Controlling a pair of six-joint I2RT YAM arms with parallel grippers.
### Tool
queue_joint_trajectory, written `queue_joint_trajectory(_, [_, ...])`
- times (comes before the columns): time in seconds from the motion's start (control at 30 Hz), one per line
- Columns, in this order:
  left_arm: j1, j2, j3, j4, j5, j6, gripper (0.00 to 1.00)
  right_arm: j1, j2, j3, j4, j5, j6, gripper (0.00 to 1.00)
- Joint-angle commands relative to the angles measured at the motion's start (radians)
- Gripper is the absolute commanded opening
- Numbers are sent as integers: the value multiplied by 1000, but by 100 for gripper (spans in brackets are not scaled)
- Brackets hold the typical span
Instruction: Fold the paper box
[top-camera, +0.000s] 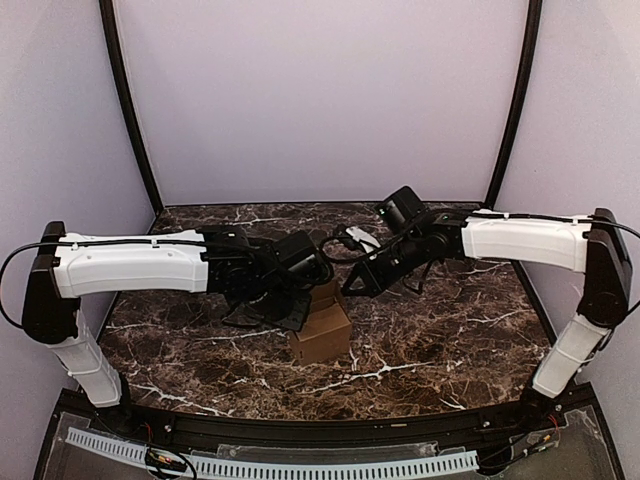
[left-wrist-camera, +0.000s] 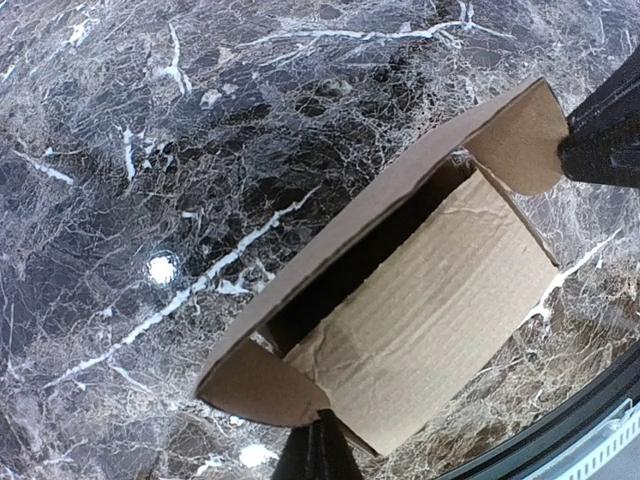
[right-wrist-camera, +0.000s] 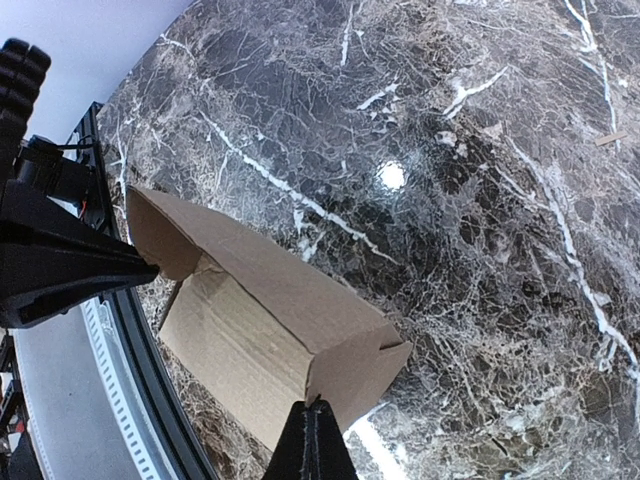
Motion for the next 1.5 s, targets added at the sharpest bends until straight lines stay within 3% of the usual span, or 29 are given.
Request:
queue_joint_trajectory(0.0, [-5,-13,-10,-33,40,19,1,14,-31,-56,19,-27,8,0])
queue_joint_trajectory(0.53, [-6,-37,-11,-63,34,35,1,13,-69,-72,13,-40,-33,0])
queue_joint_trajectory(1.47, [-5,-52,-1,-83,7,53,1,-38,9,-15,-10,-256,18,1])
